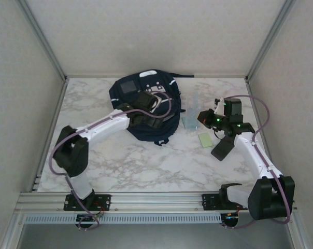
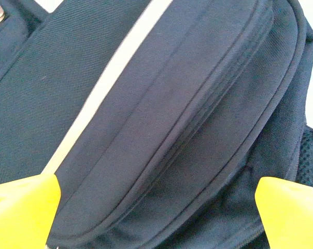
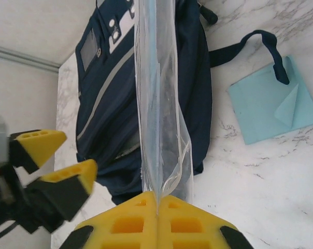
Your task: Pack the student bag
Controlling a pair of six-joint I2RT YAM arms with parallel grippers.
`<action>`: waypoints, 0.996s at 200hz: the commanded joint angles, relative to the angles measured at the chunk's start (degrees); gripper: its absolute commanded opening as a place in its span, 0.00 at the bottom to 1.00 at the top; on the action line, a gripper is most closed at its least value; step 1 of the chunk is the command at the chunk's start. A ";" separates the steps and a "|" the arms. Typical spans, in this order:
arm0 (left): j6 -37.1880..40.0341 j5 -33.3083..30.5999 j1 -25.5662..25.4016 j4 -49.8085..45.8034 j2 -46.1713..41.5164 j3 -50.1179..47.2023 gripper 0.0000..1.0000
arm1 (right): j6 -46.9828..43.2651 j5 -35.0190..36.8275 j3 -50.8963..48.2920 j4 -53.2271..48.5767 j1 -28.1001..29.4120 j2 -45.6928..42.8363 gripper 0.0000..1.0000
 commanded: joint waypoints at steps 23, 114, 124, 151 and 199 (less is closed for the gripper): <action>8.45 -7.69 -0.58 -3.64 9.93 8.17 0.98 | 0.29 -2.76 -1.52 0.83 -1.69 -2.70 0.00; 6.75 -10.50 2.71 -9.35 12.94 19.33 0.00 | 2.09 -8.57 -3.28 5.92 -1.06 0.62 0.00; 5.11 -7.01 3.84 -12.20 11.87 22.79 0.00 | 3.02 -9.22 -3.13 7.42 0.10 1.73 0.00; 1.97 -1.69 6.28 -17.28 10.03 30.63 0.00 | 6.25 -9.56 -1.08 12.94 5.32 6.71 0.00; -1.09 3.10 7.55 -20.17 11.18 37.22 0.00 | 12.92 -8.98 9.25 21.12 14.39 22.76 0.00</action>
